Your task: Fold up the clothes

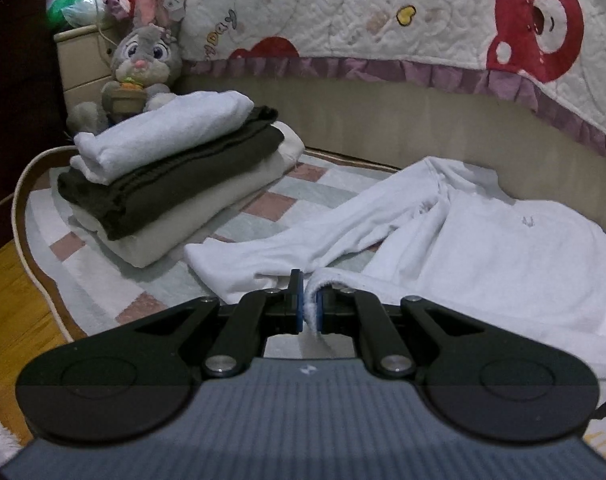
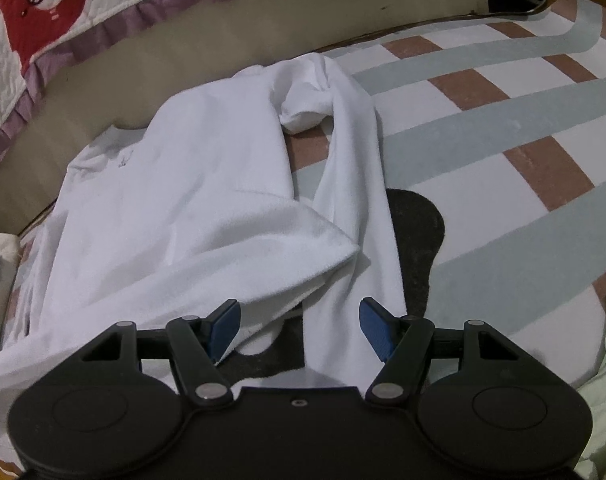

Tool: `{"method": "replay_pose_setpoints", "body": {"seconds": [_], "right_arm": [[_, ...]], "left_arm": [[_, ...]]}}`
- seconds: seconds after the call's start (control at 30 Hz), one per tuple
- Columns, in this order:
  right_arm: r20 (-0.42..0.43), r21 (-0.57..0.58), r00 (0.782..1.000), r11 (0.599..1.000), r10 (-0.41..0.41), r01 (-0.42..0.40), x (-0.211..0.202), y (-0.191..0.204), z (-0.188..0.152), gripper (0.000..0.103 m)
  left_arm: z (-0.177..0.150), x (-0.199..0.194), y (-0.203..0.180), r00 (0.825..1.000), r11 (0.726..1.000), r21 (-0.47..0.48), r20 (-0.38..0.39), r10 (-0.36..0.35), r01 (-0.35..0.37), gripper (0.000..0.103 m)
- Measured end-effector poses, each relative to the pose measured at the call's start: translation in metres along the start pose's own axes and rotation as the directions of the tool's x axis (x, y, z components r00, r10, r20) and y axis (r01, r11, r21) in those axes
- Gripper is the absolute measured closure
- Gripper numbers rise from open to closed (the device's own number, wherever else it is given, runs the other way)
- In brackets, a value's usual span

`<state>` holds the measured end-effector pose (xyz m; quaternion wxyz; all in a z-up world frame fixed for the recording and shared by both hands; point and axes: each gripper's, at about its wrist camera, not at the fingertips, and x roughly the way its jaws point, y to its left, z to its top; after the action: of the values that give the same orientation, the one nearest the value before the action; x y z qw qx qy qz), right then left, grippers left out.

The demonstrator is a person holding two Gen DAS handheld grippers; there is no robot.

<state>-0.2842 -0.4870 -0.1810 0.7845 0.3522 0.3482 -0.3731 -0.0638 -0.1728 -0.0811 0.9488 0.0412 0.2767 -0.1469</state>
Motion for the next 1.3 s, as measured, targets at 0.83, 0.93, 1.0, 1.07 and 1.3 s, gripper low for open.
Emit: {"method": "replay_pose_setpoints", "body": {"seconds": [0.83, 0.93, 1.0, 1.07, 1.3], "right_arm": [[0.017, -0.236, 0.978, 0.952, 0.206, -0.196, -0.052, -0.015, 0.023, 0.079], [0.008, -0.271, 0.986, 0.949, 0.169, -0.161, -0.052, -0.015, 0.019, 0.076], [-0.015, -0.337, 0.986, 0.927, 0.168, -0.163, -0.051, -0.005, 0.010, 0.073], [-0.038, -0.408, 0.986, 0.898, 0.165, -0.166, -0.050, 0.006, 0.000, 0.056], [-0.031, -0.684, 0.994, 0.723, 0.101, -0.095, -0.050, 0.048, -0.036, 0.049]], "left_arm": [[0.007, -0.020, 0.036, 0.984, 0.995, -0.047, 0.153, 0.093, -0.086, 0.097], [0.010, -0.013, 0.050, 0.990, 0.994, -0.100, 0.124, 0.061, -0.049, 0.097], [0.012, -0.009, 0.059, 0.994, 0.990, -0.136, 0.105, 0.039, -0.024, 0.097], [0.014, -0.004, 0.069, 0.996, 0.985, -0.172, 0.088, 0.016, -0.001, 0.097], [0.007, 0.035, 0.105, 0.999, 0.949, -0.313, -0.038, 0.035, -0.045, 0.097]]}}
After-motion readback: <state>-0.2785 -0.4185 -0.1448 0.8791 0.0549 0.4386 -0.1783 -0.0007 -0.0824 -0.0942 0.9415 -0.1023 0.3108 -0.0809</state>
